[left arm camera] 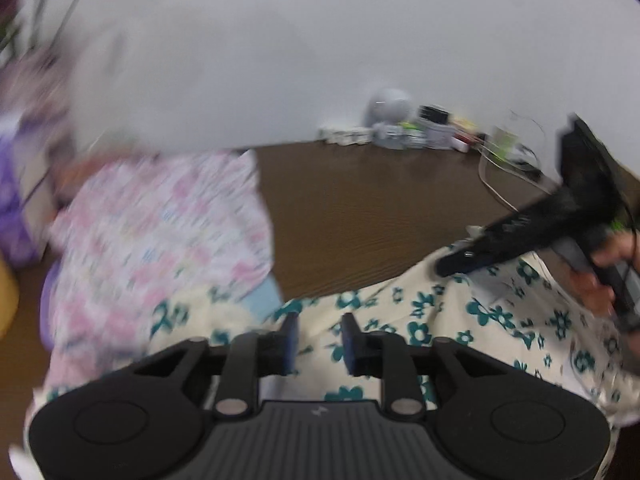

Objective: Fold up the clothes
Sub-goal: 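Lift the hem with both grippers and fold it over the shirt body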

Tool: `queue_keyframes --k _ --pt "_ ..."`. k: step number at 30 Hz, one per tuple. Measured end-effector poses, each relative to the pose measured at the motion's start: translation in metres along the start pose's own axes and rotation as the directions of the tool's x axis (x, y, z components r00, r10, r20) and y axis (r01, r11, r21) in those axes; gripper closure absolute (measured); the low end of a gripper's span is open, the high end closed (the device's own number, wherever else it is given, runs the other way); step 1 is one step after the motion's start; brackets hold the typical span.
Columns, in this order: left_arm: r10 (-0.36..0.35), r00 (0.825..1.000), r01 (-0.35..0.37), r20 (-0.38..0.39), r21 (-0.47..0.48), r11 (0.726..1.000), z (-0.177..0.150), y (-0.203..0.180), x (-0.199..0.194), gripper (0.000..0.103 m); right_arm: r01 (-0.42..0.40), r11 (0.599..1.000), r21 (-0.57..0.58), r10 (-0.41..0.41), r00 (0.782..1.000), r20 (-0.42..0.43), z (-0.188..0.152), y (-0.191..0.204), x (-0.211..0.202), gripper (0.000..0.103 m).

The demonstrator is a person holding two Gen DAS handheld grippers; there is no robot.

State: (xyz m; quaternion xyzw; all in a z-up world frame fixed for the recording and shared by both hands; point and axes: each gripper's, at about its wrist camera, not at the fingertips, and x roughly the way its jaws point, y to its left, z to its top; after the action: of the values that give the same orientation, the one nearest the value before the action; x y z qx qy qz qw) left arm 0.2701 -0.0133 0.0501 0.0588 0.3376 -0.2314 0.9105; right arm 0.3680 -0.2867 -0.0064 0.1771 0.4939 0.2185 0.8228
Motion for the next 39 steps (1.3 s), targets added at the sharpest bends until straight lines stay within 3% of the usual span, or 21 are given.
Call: queue_keyframes --k 2,5,7,9,10,14,18,21,23,25,27,29,35,36,37,38,39 --pt "0.036 0.999 -0.035 -0.008 0.092 0.995 0.005 -0.008 0.011 0.058 0.012 0.999 -0.034 -0.012 1.000 0.000 0.000 0.006 0.002 0.097" --pt "0.100 0.994 -0.087 -0.054 0.193 0.977 0.007 -0.015 0.039 0.058 0.031 0.996 -0.083 -0.031 0.999 0.011 -0.001 0.015 0.001 0.098" --pt "0.085 0.991 -0.063 -0.101 0.205 0.977 0.007 -0.014 0.057 0.060 0.036 0.994 -0.103 -0.034 0.999 0.023 -0.001 0.017 -0.002 0.099" --pt "0.055 0.992 -0.033 -0.116 0.189 0.981 0.008 -0.010 0.065 0.082 0.037 0.992 -0.121 -0.033 0.999 0.038 -0.001 0.018 -0.005 0.100" --pt "0.035 0.992 -0.016 -0.118 0.160 0.987 0.008 -0.005 0.066 0.100 0.037 0.991 -0.131 -0.031 0.998 0.050 -0.001 0.018 -0.007 0.101" --pt "0.028 0.995 -0.024 -0.094 0.047 0.999 0.010 0.010 0.061 0.101 0.020 0.988 -0.151 0.001 0.990 0.139 -0.001 0.016 -0.013 0.101" --pt "0.008 0.995 -0.020 -0.104 -0.112 0.993 0.008 0.030 0.063 0.101 0.015 0.991 -0.133 0.000 0.994 0.113 0.000 0.011 -0.001 0.099" --pt "-0.015 0.995 -0.003 -0.102 -0.168 0.986 0.007 0.039 0.065 0.095 -0.007 0.996 -0.086 0.015 0.996 0.090 0.000 0.006 -0.009 0.095" --pt "-0.019 0.995 0.000 -0.103 -0.177 0.984 0.007 0.039 0.057 0.069 -0.026 0.996 -0.081 0.035 0.993 0.112 -0.001 0.003 -0.028 0.090" --pt "-0.003 0.997 -0.008 -0.082 -0.142 0.990 0.007 0.032 0.044 0.055 0.016 0.988 -0.152 0.004 0.991 0.131 -0.006 0.008 -0.049 0.071" --pt "0.010 0.998 -0.016 -0.065 -0.093 0.996 0.005 0.022 0.029 0.054 0.107 0.966 -0.234 -0.077 0.988 0.134 -0.015 0.015 -0.063 0.063" --pt "-0.002 0.999 -0.001 -0.053 -0.054 0.999 0.002 0.011 0.015 0.054 0.201 0.935 -0.293 -0.168 0.977 0.134 -0.026 0.020 -0.068 0.061" --pt "-0.072 0.993 0.076 -0.094 0.039 0.996 -0.017 -0.023 0.005 0.055 0.370 0.863 -0.345 -0.346 0.929 0.130 -0.048 0.014 -0.053 0.057" --pt "-0.070 0.992 0.075 -0.107 0.049 0.996 -0.019 -0.026 0.007 0.056 0.385 0.855 -0.347 -0.362 0.923 0.130 -0.051 0.012 -0.049 0.067" --pt "-0.067 0.990 0.073 -0.123 0.047 0.996 -0.022 -0.028 0.011 0.061 0.391 0.853 -0.345 -0.369 0.920 0.132 -0.052 0.010 -0.047 0.092" --pt "-0.065 0.988 0.071 -0.138 0.037 0.997 -0.024 -0.027 0.015 0.069 0.397 0.851 -0.342 -0.374 0.918 0.135 -0.053 0.007 -0.045 0.099" --pt "-0.067 0.987 0.072 -0.149 0.027 0.997 -0.026 -0.025 0.018 0.070 0.400 0.858 -0.322 -0.375 0.917 0.137 -0.052 0.003 -0.047 0.099"
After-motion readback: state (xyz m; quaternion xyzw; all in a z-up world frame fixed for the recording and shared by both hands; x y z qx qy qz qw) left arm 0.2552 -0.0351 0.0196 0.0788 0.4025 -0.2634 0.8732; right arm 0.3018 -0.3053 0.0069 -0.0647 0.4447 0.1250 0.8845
